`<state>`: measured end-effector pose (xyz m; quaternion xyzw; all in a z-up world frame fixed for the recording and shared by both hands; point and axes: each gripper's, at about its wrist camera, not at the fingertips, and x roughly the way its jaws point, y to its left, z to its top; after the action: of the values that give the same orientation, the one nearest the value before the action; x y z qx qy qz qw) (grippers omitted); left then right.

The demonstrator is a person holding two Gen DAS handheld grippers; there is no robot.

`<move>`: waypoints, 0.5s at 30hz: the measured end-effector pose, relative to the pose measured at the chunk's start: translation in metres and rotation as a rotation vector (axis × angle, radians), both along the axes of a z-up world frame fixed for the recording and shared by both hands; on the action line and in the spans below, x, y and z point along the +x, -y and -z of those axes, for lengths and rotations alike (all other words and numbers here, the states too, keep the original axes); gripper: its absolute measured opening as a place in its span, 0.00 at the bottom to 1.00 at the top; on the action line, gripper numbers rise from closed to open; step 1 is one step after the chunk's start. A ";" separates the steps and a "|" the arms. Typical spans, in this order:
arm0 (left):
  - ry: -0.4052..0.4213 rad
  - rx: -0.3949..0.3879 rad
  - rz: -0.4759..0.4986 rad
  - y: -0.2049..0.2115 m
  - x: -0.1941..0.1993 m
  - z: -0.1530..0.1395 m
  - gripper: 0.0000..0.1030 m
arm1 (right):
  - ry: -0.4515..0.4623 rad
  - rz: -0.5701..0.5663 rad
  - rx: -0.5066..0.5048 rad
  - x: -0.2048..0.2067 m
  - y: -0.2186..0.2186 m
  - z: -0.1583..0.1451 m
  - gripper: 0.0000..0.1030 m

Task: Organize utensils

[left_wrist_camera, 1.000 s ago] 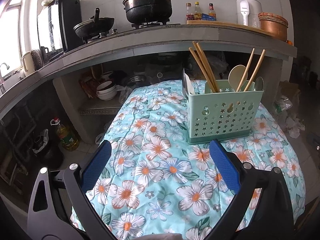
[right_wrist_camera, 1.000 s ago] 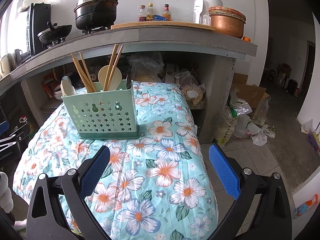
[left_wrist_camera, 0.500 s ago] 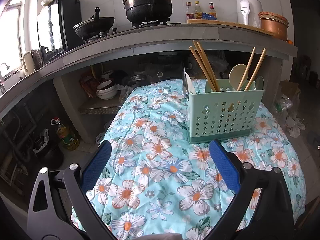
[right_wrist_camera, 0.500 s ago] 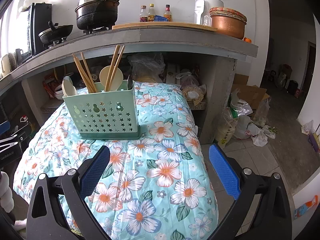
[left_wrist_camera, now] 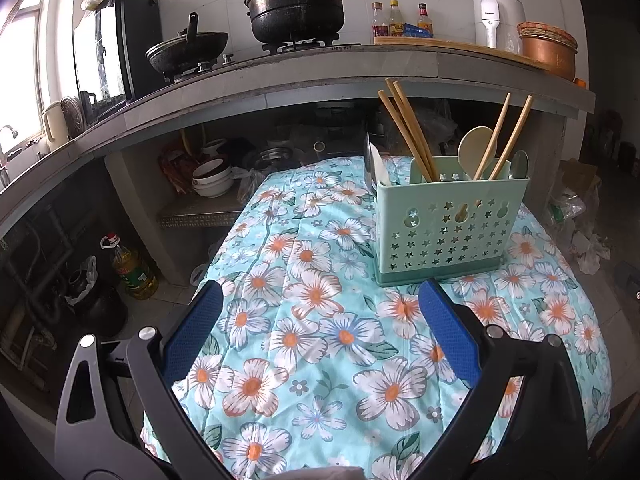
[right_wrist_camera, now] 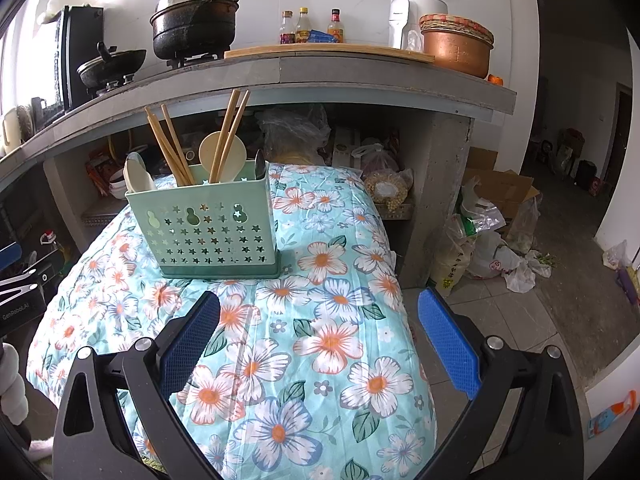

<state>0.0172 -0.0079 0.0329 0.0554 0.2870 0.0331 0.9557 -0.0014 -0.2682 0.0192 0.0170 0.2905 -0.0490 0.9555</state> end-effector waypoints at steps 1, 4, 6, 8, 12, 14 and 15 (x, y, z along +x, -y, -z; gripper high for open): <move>-0.001 0.000 0.000 0.000 0.000 0.000 0.92 | -0.001 0.000 0.000 0.000 0.001 0.000 0.94; -0.001 0.000 0.000 0.000 0.000 0.000 0.92 | -0.002 -0.002 0.002 0.001 0.000 0.000 0.94; -0.001 -0.001 0.000 0.000 0.000 0.000 0.92 | -0.002 -0.002 0.002 0.001 0.000 0.000 0.94; -0.001 -0.001 0.000 0.000 0.000 0.000 0.92 | -0.001 -0.002 0.002 0.001 -0.001 0.000 0.94; -0.002 0.000 0.000 0.000 0.000 0.000 0.92 | -0.003 -0.002 0.001 0.001 0.000 0.000 0.94; -0.003 0.000 0.000 0.001 0.000 0.000 0.92 | -0.003 -0.003 0.002 0.001 -0.001 0.000 0.94; -0.004 0.000 0.000 0.001 0.000 0.000 0.92 | -0.003 -0.003 0.001 0.001 -0.001 0.000 0.94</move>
<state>0.0172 -0.0086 0.0326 0.0554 0.2887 0.0329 0.9552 -0.0001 -0.2677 0.0189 0.0172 0.2921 -0.0474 0.9551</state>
